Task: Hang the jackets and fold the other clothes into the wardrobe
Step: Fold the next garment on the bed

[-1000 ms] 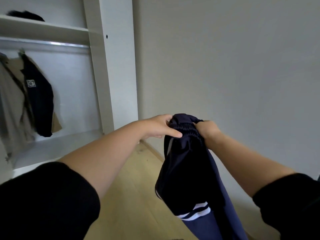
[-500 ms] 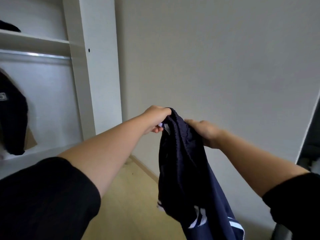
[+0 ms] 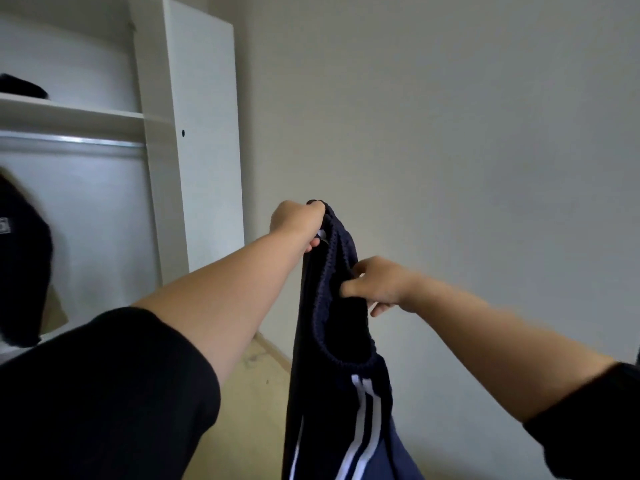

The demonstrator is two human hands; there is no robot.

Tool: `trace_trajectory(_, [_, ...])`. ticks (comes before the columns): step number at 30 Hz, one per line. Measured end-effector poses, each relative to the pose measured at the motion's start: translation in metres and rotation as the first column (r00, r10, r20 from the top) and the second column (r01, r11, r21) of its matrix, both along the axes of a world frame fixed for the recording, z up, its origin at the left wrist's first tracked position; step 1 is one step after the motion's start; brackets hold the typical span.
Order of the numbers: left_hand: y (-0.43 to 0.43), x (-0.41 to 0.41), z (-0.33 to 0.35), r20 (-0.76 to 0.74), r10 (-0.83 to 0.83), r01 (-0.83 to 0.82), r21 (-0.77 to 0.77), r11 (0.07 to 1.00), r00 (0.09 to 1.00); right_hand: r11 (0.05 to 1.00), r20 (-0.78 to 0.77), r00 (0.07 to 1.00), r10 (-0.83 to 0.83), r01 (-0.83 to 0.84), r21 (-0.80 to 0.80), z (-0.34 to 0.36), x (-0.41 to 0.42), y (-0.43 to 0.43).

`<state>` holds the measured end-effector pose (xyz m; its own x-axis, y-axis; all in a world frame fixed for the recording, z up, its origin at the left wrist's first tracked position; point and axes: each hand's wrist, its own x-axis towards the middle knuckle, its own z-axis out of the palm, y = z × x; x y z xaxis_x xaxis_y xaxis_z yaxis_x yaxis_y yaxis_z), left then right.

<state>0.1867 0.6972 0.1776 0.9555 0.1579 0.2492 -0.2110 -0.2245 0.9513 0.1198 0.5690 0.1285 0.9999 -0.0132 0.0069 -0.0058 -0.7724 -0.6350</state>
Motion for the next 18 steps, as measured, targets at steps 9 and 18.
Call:
trace_trajectory(9, [0.088, 0.041, 0.018, 0.419, 0.065, -0.354, 0.661, 0.661, 0.906, 0.809, 0.499, 0.8, -0.332, 0.514, -0.285, 0.024, 0.051, -0.015])
trace_trajectory(18, [0.155, 0.055, 0.004, 0.382, 0.125, -0.4, 0.901, 0.171, 0.915, 0.786, 0.573, 0.777, -0.262, 0.516, -0.341, 0.053, 0.078, 0.023])
